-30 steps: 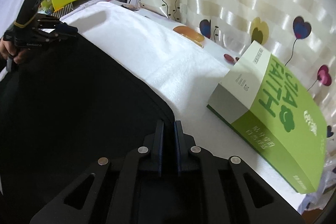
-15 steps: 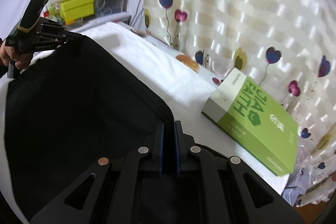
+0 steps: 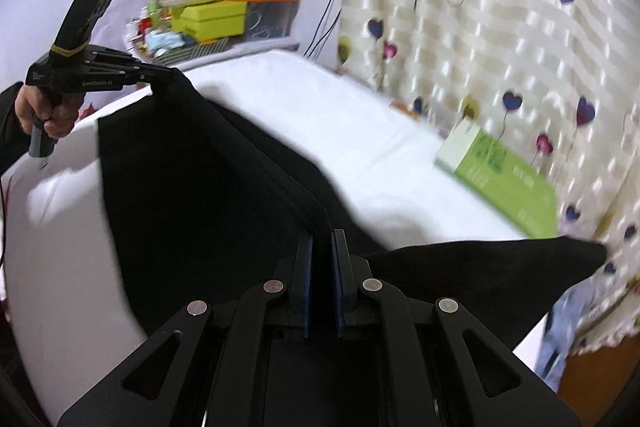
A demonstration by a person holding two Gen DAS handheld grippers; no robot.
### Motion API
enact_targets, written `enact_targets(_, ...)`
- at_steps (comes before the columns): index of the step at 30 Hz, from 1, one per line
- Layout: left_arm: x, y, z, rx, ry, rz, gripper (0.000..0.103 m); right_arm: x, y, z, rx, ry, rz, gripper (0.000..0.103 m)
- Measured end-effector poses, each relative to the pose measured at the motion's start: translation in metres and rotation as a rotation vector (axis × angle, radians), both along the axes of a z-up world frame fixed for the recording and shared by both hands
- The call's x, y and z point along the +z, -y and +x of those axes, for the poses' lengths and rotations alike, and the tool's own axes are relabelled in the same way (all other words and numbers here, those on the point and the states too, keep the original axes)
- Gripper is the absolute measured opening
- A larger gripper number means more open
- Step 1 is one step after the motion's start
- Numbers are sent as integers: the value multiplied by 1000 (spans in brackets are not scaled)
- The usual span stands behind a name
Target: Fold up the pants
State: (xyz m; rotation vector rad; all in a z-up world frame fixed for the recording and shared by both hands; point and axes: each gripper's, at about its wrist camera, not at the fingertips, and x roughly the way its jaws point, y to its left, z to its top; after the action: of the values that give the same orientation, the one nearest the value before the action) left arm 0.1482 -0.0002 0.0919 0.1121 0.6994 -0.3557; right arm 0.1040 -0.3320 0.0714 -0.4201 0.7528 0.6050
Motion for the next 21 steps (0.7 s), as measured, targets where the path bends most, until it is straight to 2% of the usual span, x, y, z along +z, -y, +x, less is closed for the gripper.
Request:
enact_targets(5, -33, -5, -53, 9, -58, -23, 6, -34, 0, -37, -26, -86, 23, 9)
enact_targets(9, -57, -9, -78, 34, -115, -41, 6, -51, 1, -49, -51, -137, 31, 10)
enact_targets(11, -65, -13, -89, 47, -143, -76, 7, -55, 5, -52, -82, -157, 57, 13)
enact_targets(14, -69, -20, -102, 67, -161, -109, 11, -54, 10, -59, -112, -171, 86, 22)
enact_targets(16, -71, -27, -113, 80, -168, -133, 12, -54, 13, -68, -124, -173, 93, 39)
enact_targets(18, -74, -37, -124, 113, -179, -150, 12, -53, 16, -74, -139, -187, 102, 49)
enact_targets(20, -72, -53, -133, 164, -174, -189, 15, -48, 20, -79, -147, -184, 138, 49)
enact_targets(21, -72, -62, -135, 192, -170, -212, 21, -45, 22, -80, -151, -183, 157, 49)
